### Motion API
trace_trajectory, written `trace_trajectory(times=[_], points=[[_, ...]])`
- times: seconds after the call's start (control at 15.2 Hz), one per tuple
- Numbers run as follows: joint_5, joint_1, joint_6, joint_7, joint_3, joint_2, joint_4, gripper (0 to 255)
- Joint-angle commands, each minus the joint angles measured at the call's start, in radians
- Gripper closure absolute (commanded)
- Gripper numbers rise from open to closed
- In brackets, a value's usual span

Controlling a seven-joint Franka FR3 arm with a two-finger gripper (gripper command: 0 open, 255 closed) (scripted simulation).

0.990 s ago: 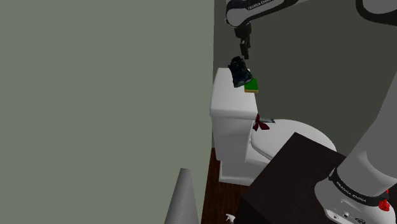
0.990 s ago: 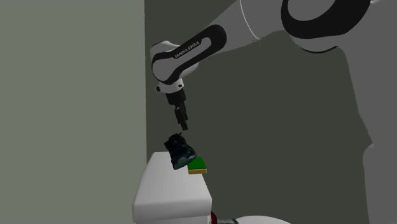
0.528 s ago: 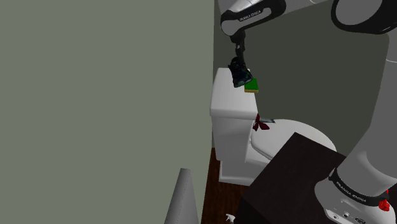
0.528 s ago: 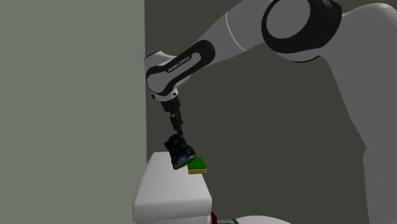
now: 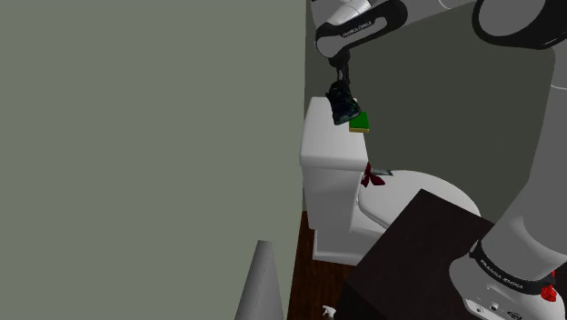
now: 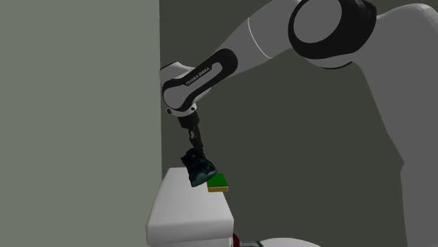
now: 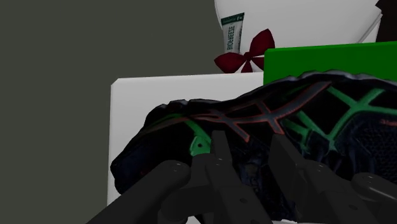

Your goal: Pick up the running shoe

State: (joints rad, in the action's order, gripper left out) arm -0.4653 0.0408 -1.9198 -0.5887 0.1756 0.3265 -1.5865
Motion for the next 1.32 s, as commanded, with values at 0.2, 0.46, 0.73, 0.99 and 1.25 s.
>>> trace_trajectory(times=[0.2, 0.46, 0.73, 0.99, 1.25], points=[[0.000, 0.000, -0.001, 0.001, 0.000, 0.000, -0.002, 255], [0.003, 0.000, 0.021, -0.010, 0.000, -0.003, 0.019, 255], [0.009, -0.002, 0.065, -0.031, -0.001, -0.010, 0.062, 255], [0.014, -0.003, 0.111, -0.053, -0.001, -0.012, 0.109, 255], [0.019, -0.004, 0.159, -0.075, -0.001, -0.011, 0.162, 255]])
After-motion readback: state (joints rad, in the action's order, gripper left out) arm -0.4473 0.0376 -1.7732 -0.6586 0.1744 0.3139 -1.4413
